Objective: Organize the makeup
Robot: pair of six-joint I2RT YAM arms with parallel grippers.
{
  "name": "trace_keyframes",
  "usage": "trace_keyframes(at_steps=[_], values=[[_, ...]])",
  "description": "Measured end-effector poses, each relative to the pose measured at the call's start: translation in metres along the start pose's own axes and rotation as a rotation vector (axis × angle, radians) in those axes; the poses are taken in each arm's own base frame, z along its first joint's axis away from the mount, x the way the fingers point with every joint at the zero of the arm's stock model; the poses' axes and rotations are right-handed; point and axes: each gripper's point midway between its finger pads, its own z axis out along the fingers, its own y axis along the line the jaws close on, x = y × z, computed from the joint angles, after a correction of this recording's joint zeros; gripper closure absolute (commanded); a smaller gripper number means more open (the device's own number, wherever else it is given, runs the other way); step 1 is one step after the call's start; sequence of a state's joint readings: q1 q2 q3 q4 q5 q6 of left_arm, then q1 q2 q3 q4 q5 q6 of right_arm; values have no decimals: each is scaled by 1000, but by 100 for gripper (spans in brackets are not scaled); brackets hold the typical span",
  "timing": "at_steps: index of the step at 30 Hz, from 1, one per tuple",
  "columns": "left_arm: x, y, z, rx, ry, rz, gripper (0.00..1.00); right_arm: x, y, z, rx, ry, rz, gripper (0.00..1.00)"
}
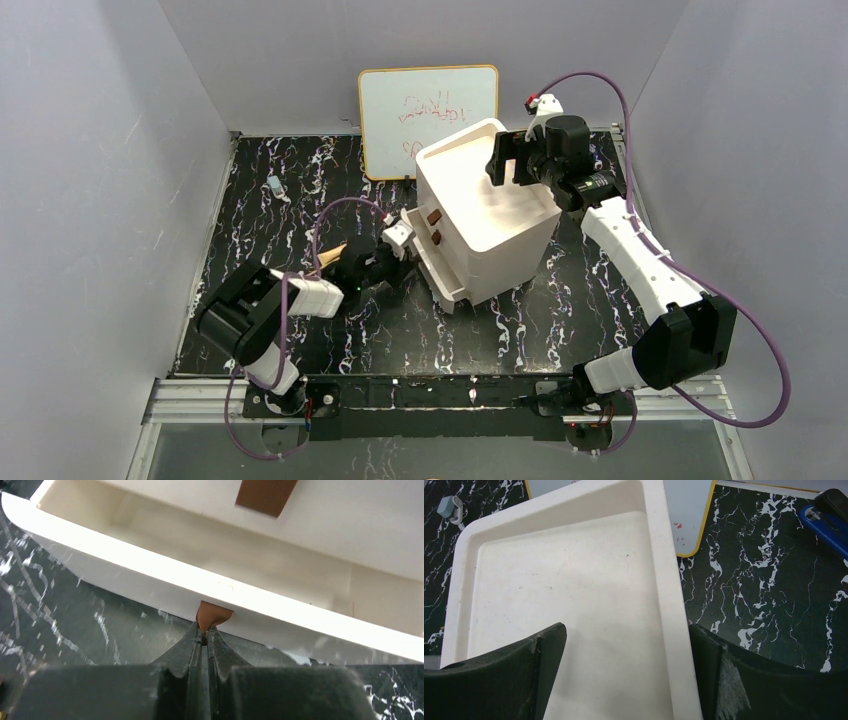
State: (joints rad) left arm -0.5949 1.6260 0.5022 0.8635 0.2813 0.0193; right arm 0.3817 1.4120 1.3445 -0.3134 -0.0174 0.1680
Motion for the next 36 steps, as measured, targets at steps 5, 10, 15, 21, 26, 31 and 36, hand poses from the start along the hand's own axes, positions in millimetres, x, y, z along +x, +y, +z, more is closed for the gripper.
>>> trace_keyframes(at_steps=[5,10,15,21,26,31,36], values=[[9,14,-27,-123,37,-9,100,-1,4,3,-10,-6,-7,2],[19,26,-54,-262,57,-89,100,-2,10,6,-25,-12,-14,2],[26,36,-70,-369,73,-189,100,-2,16,8,-37,-16,-20,2],[29,40,-71,-422,88,-262,98,-2,20,8,-44,-18,-24,2],[34,45,-70,-470,151,-305,45,-2,20,8,-43,-18,-24,2],[58,51,-85,-543,266,-334,6,-2,20,8,-41,-18,-25,2],[44,60,-104,-630,241,-336,2,-1,20,9,-38,-18,-27,2]])
